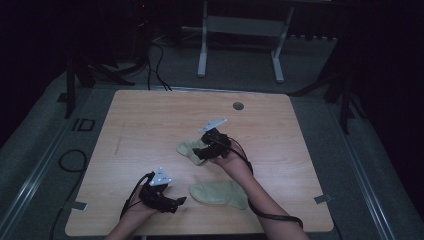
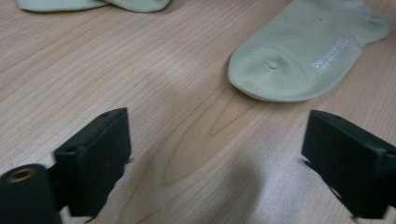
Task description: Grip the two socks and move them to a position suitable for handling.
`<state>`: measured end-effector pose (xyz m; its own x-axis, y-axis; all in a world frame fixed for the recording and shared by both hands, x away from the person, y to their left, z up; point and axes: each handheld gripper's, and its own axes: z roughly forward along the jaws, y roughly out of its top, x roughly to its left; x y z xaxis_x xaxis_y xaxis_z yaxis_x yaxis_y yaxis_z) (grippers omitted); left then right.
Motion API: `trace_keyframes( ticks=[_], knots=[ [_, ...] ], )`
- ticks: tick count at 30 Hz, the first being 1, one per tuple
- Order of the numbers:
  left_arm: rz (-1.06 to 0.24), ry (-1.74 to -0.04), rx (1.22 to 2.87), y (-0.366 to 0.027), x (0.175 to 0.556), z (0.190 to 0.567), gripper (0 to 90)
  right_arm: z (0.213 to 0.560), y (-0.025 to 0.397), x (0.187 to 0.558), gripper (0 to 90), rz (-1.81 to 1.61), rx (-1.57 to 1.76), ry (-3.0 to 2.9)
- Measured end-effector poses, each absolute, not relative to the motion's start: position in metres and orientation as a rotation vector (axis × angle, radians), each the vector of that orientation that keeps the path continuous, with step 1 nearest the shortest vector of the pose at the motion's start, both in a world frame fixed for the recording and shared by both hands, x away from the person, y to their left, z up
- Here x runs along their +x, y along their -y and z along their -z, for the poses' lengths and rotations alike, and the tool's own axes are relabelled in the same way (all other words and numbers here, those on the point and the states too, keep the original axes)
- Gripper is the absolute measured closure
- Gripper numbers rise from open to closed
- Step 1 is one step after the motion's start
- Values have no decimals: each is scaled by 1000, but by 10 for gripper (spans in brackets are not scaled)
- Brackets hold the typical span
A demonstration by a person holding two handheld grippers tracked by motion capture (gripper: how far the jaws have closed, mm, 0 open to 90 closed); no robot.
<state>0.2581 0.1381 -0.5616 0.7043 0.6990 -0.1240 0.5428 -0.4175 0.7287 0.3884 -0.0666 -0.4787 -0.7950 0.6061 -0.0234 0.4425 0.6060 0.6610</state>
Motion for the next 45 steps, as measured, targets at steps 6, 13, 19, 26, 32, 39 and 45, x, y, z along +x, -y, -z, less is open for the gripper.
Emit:
trace_keyframes(
  ticks=[6,13,19,26,32,39,45],
  knots=[
    [-243,-954,2110,-140,260,562,44,509,39,419,421,-822,931,-2603],
    [-235,-954,2121,-140,260,564,51,538,22,439,416,-740,1019,-2602],
    [-245,-951,2135,-139,260,565,54,544,16,436,635,-741,962,-2634],
    [-244,-949,2131,-139,260,564,54,544,15,436,808,-767,947,-2651],
    [-240,-948,2138,-139,261,565,62,524,26,433,811,-784,903,-2661],
    [-253,-956,2133,-139,260,565,63,482,51,419,812,-778,778,-2634],
    [-249,-971,2120,-140,260,565,62,466,75,398,813,-784,709,-2634]
  ],
)
